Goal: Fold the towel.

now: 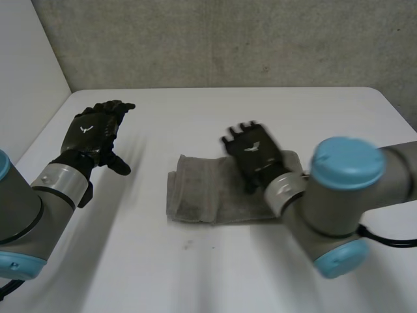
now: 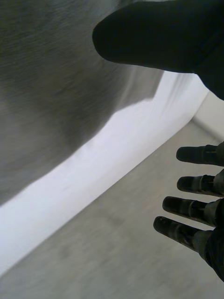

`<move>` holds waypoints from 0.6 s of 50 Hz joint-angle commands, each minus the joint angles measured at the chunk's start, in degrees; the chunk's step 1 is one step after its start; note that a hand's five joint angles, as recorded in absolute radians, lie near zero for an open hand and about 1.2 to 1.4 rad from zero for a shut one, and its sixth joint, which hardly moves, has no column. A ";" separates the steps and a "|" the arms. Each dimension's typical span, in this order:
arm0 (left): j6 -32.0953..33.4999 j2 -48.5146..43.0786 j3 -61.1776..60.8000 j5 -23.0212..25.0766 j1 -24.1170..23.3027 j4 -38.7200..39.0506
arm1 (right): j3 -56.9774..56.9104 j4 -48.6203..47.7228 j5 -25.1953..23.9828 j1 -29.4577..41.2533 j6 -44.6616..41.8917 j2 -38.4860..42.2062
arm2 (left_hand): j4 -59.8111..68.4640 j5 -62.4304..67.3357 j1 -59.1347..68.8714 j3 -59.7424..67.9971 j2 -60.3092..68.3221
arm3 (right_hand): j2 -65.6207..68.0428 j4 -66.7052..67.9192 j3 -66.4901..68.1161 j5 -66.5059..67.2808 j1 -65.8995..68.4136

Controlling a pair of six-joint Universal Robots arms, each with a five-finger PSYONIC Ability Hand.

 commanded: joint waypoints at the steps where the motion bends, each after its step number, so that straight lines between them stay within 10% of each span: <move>1: 0.00 -0.22 -0.04 -0.02 -0.06 0.00 | 5.78 8.32 -1.14 -9.26 7.23 -5.01 | 0.35 -1.70 -0.32 0.54 0.53 | -3.42 -3.40 -2.20 -4.44 -2.14; 11: 0.00 -1.01 -0.48 -0.02 -0.15 0.00 | 14.94 8.59 -7.39 -17.19 7.06 -5.19 | 0.35 -1.70 -0.32 0.54 0.53 | 1.38 1.39 2.59 0.36 2.66; 20: 0.08 -1.36 -0.48 0.07 -0.33 0.00 | 18.54 -1.76 -7.48 -20.09 6.97 -4.93 | 0.35 -1.70 -0.32 0.54 0.53 | 66.51 66.52 67.73 65.49 67.79; 30: 0.08 -1.36 -0.57 -0.02 -0.33 0.00 | 14.14 -5.21 -5.37 -18.95 2.05 -8.44 | 0.35 -1.70 -0.32 0.54 0.53 | 66.58 66.60 67.80 65.56 67.86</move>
